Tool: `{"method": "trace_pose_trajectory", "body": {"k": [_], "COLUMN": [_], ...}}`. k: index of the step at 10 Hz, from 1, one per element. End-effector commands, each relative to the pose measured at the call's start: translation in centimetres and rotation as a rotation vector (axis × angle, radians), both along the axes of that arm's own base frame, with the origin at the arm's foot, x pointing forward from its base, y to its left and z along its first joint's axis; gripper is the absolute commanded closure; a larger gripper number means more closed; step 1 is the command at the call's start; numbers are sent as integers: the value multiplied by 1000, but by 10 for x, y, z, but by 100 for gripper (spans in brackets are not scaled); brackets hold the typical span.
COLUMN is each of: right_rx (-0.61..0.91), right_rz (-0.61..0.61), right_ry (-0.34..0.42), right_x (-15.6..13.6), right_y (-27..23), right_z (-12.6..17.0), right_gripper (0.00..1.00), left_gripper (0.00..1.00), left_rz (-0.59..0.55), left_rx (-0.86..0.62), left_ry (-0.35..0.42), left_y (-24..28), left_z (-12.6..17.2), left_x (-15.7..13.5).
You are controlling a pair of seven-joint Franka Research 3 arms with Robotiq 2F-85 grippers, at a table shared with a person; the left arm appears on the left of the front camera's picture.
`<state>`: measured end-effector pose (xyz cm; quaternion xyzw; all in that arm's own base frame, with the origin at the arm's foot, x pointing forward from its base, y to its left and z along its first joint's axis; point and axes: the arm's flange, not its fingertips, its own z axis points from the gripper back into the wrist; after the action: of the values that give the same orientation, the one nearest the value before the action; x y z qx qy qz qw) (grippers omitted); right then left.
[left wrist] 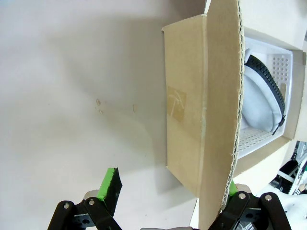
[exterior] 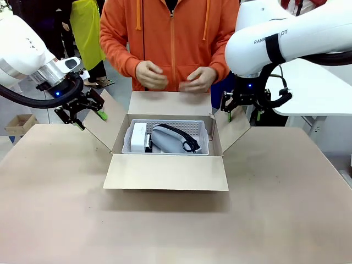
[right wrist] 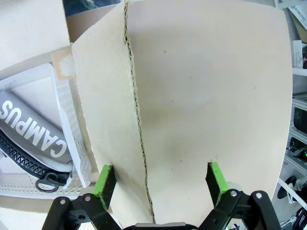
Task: Pack the gift set into the box.
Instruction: Lift both hands away from the flaps of the Package Box.
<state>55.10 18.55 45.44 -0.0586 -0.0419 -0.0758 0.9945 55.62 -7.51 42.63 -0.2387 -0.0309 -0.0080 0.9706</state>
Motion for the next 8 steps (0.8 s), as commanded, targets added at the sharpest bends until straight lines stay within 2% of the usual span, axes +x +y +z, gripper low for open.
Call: {"method": "trace_pose_trajectory", "body": {"k": [1,2,3,4,5,6,8], "right_rx": [0,157,322,552,787,1025,1355], "right_rz": [0,83,191,262,330,325,133], "right_ry": [0,-23,-17,-11,-33,-60,-162], "right_x": [0,-10,-21,-34,-50,-66,-89], "right_y": [0,-19,-52,-96,-138,-179,-246], "right_z": [0,22,41,58,65,58,12], "right_gripper": [0,0,0,0,0,0,0], "left_gripper": [0,0,0,0,0,0,0], "left_rz": [0,-169,-245,-372,-516,-533,-522], "left_rx": [0,-196,-394,-667,-891,-1041,-1329], "left_ry": [0,40,85,100,37,-16,-84], "left_y": [0,18,49,91,128,165,234], "left_z": [0,22,38,48,48,37,-9], "left_x": [0,-18,-33,-49,-64,-74,-81]}}
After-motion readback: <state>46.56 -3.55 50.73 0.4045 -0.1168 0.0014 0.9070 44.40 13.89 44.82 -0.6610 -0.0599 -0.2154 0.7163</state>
